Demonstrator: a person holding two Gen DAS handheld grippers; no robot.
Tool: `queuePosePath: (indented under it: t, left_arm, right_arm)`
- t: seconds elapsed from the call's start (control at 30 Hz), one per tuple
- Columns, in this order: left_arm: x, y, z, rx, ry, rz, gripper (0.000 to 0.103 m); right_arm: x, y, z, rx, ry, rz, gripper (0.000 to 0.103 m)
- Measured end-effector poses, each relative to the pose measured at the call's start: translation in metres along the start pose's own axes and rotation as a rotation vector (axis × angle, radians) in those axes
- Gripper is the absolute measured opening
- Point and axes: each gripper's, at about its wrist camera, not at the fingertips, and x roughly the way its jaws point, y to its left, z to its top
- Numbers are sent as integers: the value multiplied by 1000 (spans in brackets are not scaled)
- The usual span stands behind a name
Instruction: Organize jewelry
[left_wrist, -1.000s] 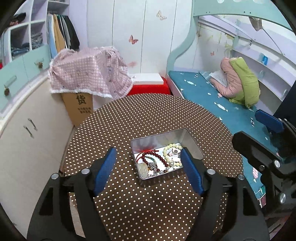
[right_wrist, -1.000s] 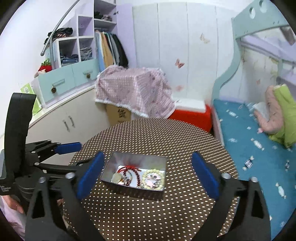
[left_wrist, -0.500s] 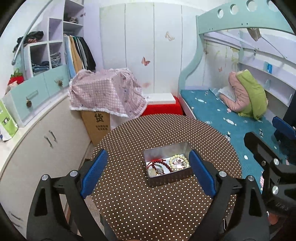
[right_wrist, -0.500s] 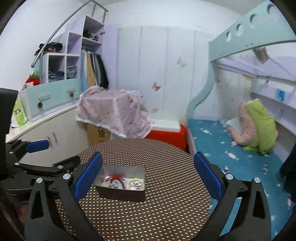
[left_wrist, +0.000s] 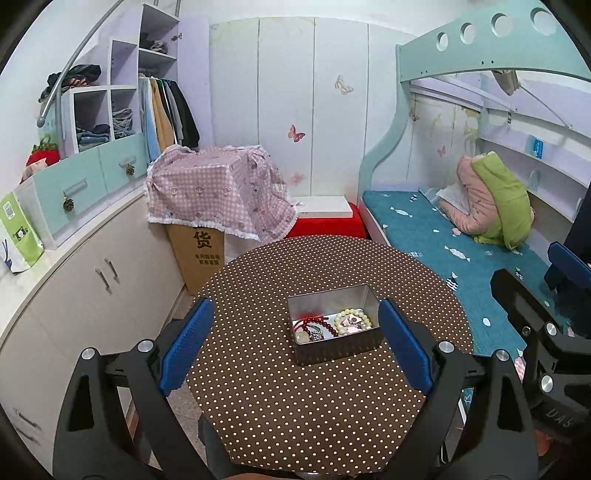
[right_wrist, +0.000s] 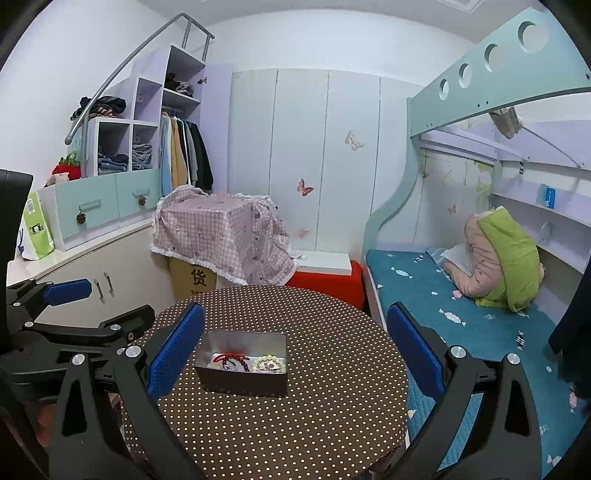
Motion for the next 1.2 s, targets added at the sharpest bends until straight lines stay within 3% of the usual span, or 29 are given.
queuePosePath:
  t: [1.2]
  left_arm:
    - [4, -1, 5, 8, 14, 15, 92]
  right_arm:
    - [-6, -1, -1, 4, -1, -36, 95]
